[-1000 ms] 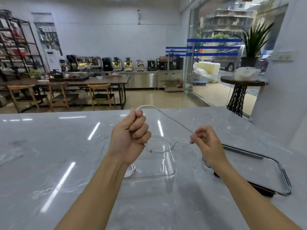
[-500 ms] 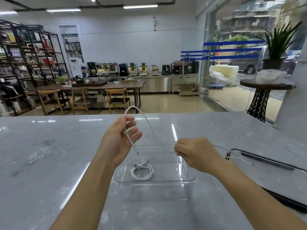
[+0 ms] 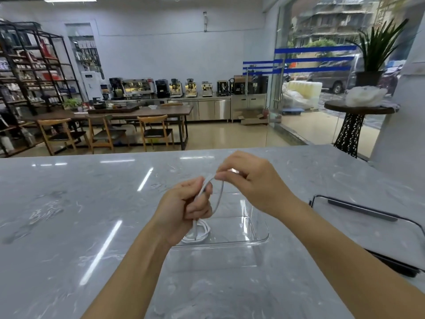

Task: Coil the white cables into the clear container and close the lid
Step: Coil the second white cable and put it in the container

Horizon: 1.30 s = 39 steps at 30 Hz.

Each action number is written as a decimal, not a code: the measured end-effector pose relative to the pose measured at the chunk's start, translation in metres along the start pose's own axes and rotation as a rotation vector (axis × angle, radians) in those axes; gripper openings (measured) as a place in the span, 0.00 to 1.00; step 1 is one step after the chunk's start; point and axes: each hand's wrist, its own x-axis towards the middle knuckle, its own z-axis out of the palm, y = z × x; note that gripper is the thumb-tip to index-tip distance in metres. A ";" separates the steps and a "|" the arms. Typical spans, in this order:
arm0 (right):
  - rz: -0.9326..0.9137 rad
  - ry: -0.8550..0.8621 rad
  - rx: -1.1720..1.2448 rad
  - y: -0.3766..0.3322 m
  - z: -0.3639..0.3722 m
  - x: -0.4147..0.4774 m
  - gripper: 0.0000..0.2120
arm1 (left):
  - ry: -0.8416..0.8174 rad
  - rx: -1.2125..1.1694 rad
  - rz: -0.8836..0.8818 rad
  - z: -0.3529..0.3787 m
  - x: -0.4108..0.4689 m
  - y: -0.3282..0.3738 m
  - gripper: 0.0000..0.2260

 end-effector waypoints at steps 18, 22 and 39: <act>0.468 0.160 0.770 0.042 0.008 -0.011 0.10 | -0.141 -0.545 0.123 -0.026 0.001 0.017 0.14; 0.478 -0.015 0.786 0.043 0.032 -0.013 0.09 | -0.425 -0.774 0.199 -0.037 0.002 0.031 0.18; -0.371 -0.077 -0.542 0.048 0.038 0.007 0.12 | 0.143 -0.528 0.285 -0.080 -0.007 0.050 0.18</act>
